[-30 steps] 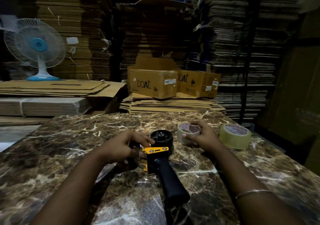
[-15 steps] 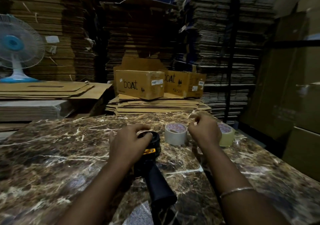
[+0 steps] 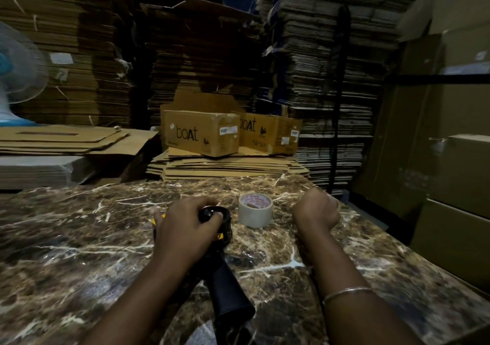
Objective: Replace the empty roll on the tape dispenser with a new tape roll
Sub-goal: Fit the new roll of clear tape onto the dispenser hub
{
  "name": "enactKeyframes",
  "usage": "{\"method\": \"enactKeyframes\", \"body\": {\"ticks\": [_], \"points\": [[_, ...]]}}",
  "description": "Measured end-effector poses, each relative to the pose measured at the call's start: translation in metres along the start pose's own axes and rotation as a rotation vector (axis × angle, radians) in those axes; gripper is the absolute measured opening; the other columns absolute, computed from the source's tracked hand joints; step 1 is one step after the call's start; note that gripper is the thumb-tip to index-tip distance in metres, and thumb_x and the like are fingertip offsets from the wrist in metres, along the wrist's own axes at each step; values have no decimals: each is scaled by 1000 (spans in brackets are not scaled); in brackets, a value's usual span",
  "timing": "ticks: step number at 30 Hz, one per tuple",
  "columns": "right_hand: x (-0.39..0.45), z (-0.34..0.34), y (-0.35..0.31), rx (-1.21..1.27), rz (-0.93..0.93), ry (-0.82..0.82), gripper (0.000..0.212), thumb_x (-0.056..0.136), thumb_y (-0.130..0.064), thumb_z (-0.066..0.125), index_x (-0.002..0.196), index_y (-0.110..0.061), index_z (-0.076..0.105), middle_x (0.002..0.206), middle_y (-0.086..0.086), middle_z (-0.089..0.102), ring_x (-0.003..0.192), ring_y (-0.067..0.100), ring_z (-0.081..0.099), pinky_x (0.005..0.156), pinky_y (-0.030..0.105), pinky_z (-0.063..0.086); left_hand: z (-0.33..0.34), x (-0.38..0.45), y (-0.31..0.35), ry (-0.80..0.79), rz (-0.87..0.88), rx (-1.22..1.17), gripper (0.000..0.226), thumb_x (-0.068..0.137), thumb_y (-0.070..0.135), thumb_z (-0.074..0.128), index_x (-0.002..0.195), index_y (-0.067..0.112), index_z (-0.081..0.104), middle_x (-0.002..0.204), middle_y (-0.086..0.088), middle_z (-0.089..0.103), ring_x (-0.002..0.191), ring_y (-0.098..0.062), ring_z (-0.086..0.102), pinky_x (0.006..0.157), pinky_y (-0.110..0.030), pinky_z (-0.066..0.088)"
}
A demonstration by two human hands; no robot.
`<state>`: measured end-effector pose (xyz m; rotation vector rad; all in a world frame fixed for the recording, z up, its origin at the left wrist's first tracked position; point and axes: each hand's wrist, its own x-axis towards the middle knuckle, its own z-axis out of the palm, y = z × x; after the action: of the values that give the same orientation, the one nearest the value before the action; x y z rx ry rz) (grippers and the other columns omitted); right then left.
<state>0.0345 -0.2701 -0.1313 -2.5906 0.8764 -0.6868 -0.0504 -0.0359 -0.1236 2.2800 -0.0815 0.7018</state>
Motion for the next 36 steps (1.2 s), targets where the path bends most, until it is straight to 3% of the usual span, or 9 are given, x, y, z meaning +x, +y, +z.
{"method": "enactKeyframes", "body": {"ticks": [2, 4, 8, 14, 20, 23, 30, 33, 36], "points": [[-2, -5, -3, 51, -27, 47, 21, 86, -21, 73, 106, -15, 74, 113, 9, 71, 112, 31, 62, 83, 38, 54, -3, 0, 0, 35, 1, -112, 26, 82, 35, 71, 107, 30, 75, 112, 5, 73, 104, -14, 62, 102, -42, 43], [-4, -8, -7, 154, -104, 105, 29, 83, -19, 77, 111, -17, 74, 116, 7, 71, 114, 30, 60, 89, 40, 55, -6, 0, 0, 53, -2, -159, 25, 84, 26, 73, 108, 24, 76, 114, 2, 73, 99, -7, 56, 84, -25, 42], [-14, -14, -23, 353, -336, 178, 45, 86, -15, 72, 130, -18, 63, 132, 3, 62, 123, 26, 52, 94, 39, 49, -9, 5, -6, 91, -41, -206, 24, 85, 22, 72, 109, 22, 76, 112, 3, 74, 94, -5, 57, 67, -13, 38], [-38, -12, -47, 457, -784, 171, 33, 91, -15, 67, 124, -13, 64, 129, 5, 64, 115, 25, 51, 81, 30, 38, -10, 12, -17, 130, -120, -335, 16, 86, 21, 72, 100, 20, 79, 99, 7, 74, 98, -13, 66, 84, -32, 51], [-58, -7, -57, 535, -1156, 206, 23, 92, -25, 56, 113, -19, 64, 115, 0, 66, 99, 25, 56, 69, 42, 54, -18, 18, -18, 109, -242, -677, 36, 84, 43, 71, 103, 13, 77, 100, -3, 77, 101, -21, 69, 93, -44, 52], [-61, -7, -58, 569, -1269, 219, 27, 91, -27, 53, 114, -19, 65, 115, -2, 68, 101, 22, 57, 70, 41, 56, -26, 25, -21, 62, -276, -834, 56, 73, 59, 73, 105, 13, 74, 104, -9, 76, 101, -25, 71, 96, -52, 51], [-67, -7, -59, 614, -1388, 222, 27, 92, -27, 62, 117, -20, 70, 118, -4, 71, 110, 17, 60, 75, 32, 56, -37, 29, -24, 19, -188, -870, 33, 71, 37, 75, 93, 12, 77, 98, -27, 73, 96, -49, 67, 92, -61, 52], [-66, -9, -60, 643, -1405, 242, 27, 93, -27, 62, 117, -20, 72, 121, -5, 71, 111, 17, 61, 76, 35, 57, -37, 31, -29, 55, -208, -861, 20, 79, 17, 79, 92, 2, 74, 91, -26, 73, 87, -47, 70, 72, -44, 59], [-70, -8, -61, 810, -1324, 184, 34, 88, -16, 65, 122, -21, 64, 132, -4, 65, 122, 15, 59, 89, 36, 55, -37, 29, -27, 82, -179, -856, 12, 83, 4, 73, 94, 1, 71, 82, -15, 75, 72, -25, 72, 54, -18, 51]]}}
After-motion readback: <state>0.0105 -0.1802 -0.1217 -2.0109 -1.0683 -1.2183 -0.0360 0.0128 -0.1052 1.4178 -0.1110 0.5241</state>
